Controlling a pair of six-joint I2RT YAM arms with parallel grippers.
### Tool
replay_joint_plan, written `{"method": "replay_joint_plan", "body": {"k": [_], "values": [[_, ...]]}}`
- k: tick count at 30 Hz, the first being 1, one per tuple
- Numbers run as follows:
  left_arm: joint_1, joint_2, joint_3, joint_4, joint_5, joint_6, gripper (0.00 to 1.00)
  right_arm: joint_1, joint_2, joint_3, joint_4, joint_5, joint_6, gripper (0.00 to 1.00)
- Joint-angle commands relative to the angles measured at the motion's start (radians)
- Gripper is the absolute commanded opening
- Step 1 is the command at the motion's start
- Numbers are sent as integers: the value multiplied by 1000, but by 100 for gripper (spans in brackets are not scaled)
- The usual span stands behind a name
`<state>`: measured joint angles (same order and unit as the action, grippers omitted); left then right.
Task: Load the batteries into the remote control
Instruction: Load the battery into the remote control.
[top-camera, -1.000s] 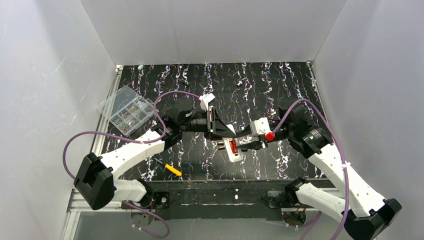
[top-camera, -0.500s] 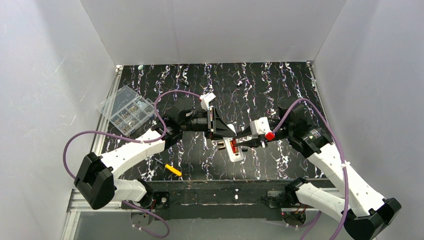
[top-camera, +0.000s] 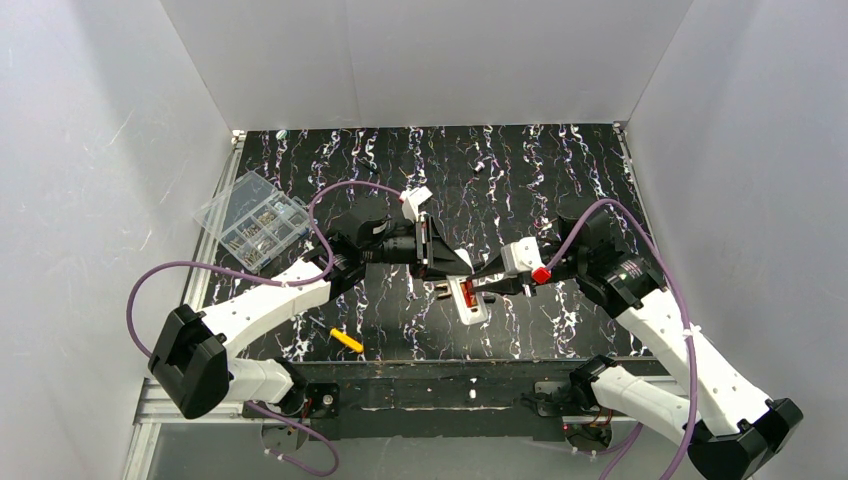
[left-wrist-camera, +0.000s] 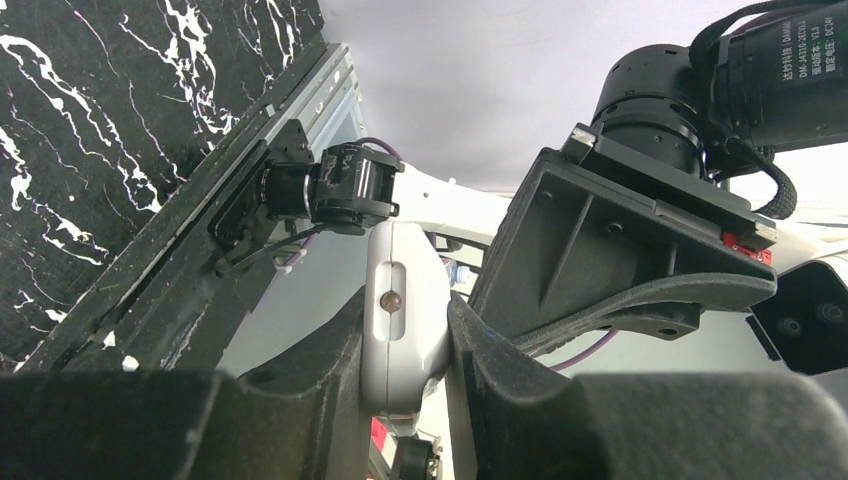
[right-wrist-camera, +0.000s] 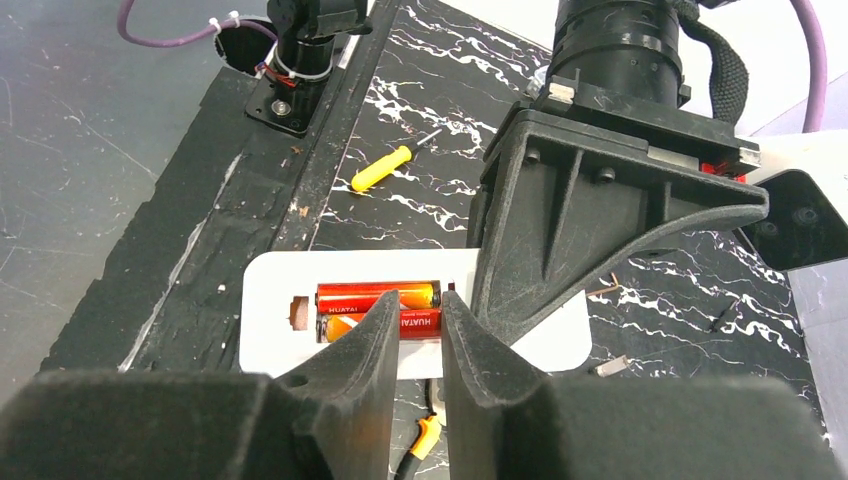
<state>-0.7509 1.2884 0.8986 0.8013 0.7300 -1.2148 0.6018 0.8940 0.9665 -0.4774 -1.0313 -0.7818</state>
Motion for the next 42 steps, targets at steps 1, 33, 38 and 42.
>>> {"method": "replay_joint_plan", "body": {"k": [1, 33, 38, 42], "values": [[-1, -31, 73, 67, 19, -11, 0, -4, -11, -30, -63, -37, 13, 27], [-1, -26, 109, 54, 10, -7, 0, -2, -59, -115, -178, -45, 36, 16], [-1, -27, 109, 46, 14, -4, 0, -2, -68, -118, -188, -29, 28, 16], [-1, -29, 97, 36, 18, 6, 0, -2, -88, -101, -190, -21, 29, 16]]}}
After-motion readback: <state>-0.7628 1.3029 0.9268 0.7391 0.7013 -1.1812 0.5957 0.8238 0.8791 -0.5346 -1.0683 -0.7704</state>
